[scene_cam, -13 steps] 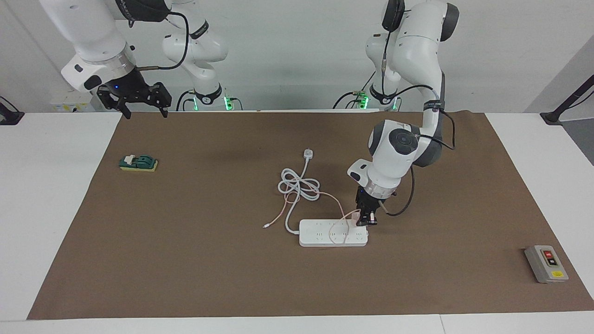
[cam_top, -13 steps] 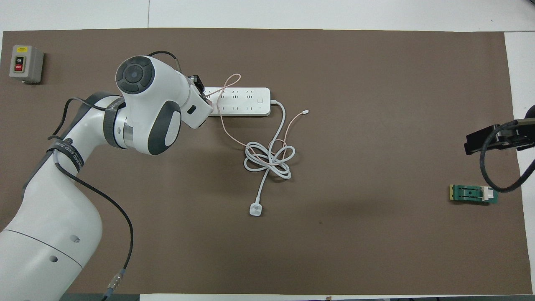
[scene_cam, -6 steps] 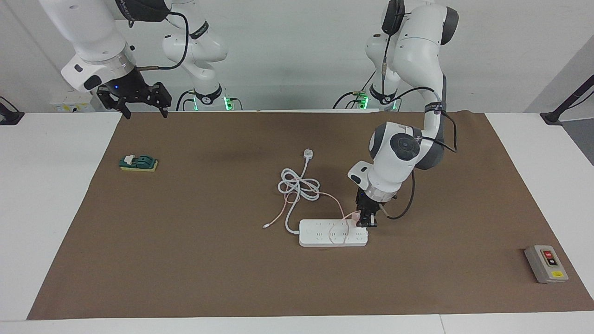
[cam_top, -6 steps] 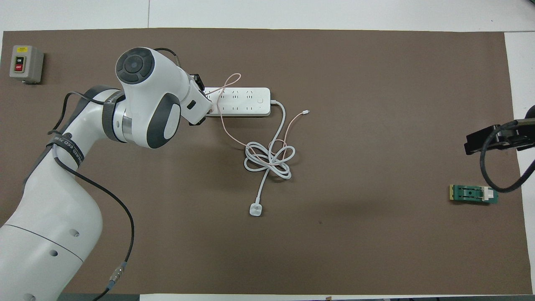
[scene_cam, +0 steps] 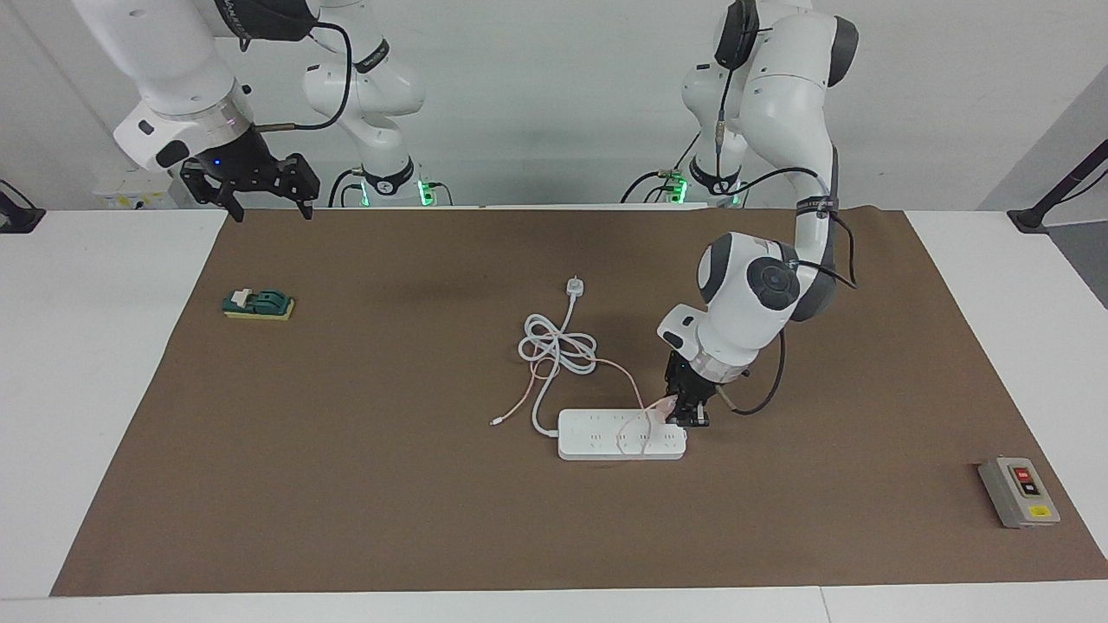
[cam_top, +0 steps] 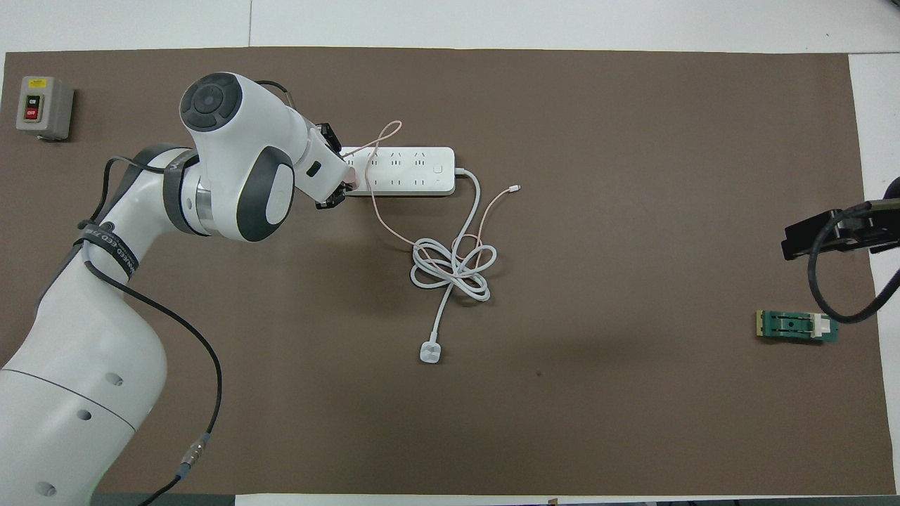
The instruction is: Plug charger into power strip
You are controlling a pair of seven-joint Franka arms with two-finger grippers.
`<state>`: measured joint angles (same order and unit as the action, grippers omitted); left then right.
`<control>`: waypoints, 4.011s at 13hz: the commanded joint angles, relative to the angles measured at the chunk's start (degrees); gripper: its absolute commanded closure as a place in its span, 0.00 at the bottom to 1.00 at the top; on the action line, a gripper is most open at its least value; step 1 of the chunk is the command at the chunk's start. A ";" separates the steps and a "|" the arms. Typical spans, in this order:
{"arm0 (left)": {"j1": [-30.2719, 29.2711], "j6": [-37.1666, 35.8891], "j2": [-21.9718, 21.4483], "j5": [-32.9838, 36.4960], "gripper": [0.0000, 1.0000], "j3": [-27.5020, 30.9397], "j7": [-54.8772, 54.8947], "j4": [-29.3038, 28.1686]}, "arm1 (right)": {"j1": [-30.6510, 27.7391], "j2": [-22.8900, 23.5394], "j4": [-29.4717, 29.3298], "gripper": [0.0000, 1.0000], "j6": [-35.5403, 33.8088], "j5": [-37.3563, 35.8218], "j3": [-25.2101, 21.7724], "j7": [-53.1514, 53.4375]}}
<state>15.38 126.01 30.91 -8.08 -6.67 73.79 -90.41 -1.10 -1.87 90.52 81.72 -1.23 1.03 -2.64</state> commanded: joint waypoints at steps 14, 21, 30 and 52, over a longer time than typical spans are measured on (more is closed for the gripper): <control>-0.44 -2.17 7.94 -0.71 1.00 -0.63 3.02 4.80 | -0.92 -0.85 0.98 0.00 0.90 0.88 0.29 0.27; -0.26 -2.09 7.59 -0.89 1.00 -0.63 2.58 5.24 | -0.92 -0.85 0.89 0.00 0.90 0.96 0.29 0.27; -0.52 -1.91 3.81 -4.57 0.00 -0.63 2.32 5.33 | -1.10 -0.85 0.89 0.00 0.90 0.96 0.29 0.18; -14.41 -21.69 -19.93 7.26 0.00 0.43 -45.24 -0.21 | -1.01 -0.85 0.80 0.00 0.98 0.96 0.29 0.18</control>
<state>0.33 104.16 12.41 -5.11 -6.19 41.73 -90.17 -1.15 -1.87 90.50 81.72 -1.23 0.84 -2.64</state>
